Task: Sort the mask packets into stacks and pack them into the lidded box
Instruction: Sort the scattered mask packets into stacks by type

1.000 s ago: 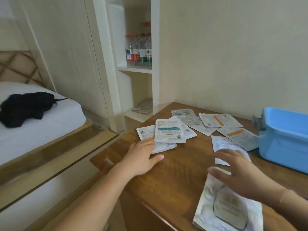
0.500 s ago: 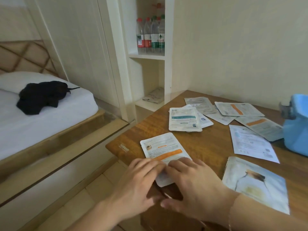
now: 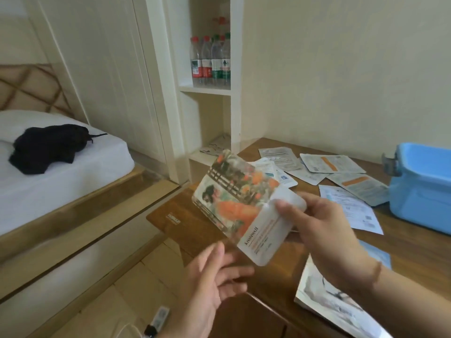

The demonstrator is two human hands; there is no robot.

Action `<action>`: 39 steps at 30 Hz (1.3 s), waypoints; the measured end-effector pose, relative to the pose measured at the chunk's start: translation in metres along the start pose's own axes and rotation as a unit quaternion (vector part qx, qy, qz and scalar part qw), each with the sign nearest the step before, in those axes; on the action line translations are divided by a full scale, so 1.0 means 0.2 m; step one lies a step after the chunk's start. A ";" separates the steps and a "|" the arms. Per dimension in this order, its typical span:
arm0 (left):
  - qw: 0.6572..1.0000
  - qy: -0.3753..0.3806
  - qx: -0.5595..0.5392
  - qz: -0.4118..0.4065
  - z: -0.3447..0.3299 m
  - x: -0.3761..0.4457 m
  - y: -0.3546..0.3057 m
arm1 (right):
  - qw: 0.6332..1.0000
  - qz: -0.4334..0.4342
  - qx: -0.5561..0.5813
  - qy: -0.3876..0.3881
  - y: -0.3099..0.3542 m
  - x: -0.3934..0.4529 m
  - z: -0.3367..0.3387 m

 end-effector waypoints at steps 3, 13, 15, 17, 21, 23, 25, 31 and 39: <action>1.000 0.010 0.008 -0.026 -0.11 0.04 -0.12 | 0.992 -0.095 0.066 0.059 -0.09 -0.09 0.02; 0.943 0.213 0.248 -0.056 -0.68 0.03 0.02 | 0.996 -0.002 -0.091 -0.025 0.02 -0.21 0.64; 0.920 0.265 0.282 -0.054 -0.83 0.00 0.11 | 0.990 0.001 -0.120 -0.070 0.02 -0.25 0.81; 0.886 0.308 0.336 -0.080 -0.95 -0.02 0.19 | 0.986 -0.019 -0.139 -0.090 -0.03 -0.29 0.94; 0.657 0.364 0.632 -0.191 -0.97 -0.03 0.35 | 0.982 -0.095 -0.079 -0.144 -0.21 -0.38 1.18; 0.533 0.405 0.717 -0.195 -0.92 -0.05 0.42 | 0.978 -0.124 -0.078 -0.151 -0.29 -0.40 1.23; 0.484 0.420 0.746 -0.181 -0.88 -0.05 0.47 | 0.974 -0.143 -0.093 -0.151 -0.35 -0.40 1.26; 0.484 0.394 0.762 -0.170 -0.83 -0.01 0.47 | 0.875 -0.076 -0.444 -0.176 -0.33 -0.33 1.21; 0.495 0.382 0.763 -0.165 -0.77 0.07 0.42 | 0.776 -0.055 -0.611 -0.147 -0.34 -0.26 1.07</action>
Point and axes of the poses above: each hand's wrist, its own x-axis towards the middle knuckle, its own z-axis out of the back of the hand, y = z × x, the point moved 7 cm from there along x, towards the middle knuckle, and after that the axes turned 8 degrees about -x, right-handed, at the moved point
